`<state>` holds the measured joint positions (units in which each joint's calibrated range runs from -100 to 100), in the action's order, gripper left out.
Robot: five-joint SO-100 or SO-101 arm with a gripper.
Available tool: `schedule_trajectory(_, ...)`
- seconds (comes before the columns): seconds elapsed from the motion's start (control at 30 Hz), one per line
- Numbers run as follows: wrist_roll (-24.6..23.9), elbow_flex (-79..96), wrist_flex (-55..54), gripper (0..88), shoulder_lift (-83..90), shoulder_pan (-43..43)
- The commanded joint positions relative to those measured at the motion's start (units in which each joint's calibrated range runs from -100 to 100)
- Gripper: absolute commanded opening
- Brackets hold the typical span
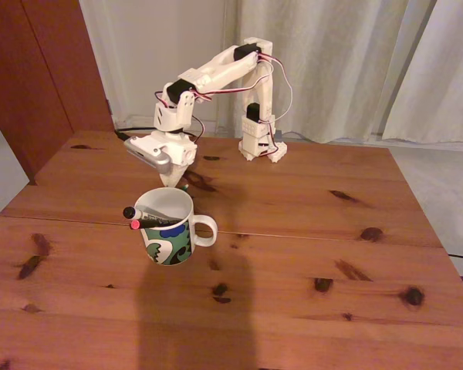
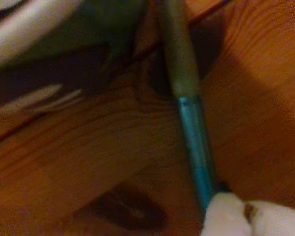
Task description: Clean up the desk and place the pens and markers into the cup
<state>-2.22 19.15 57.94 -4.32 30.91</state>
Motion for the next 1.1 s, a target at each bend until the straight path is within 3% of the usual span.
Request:
schedule_trajectory(0.0, 0.3, 0.9, -1.0, 0.8, 1.0, 0.7)
schedule_trajectory(0.7, 0.3, 1.5, -1.1, 1.3, 1.0, 0.1)
schedule_trajectory(0.9, 0.4, 1.5, -1.1, 11.3, 0.4, 0.1)
schedule_trajectory(1.07, 1.2, 2.2, -1.1, 12.3, 0.6, 0.1)
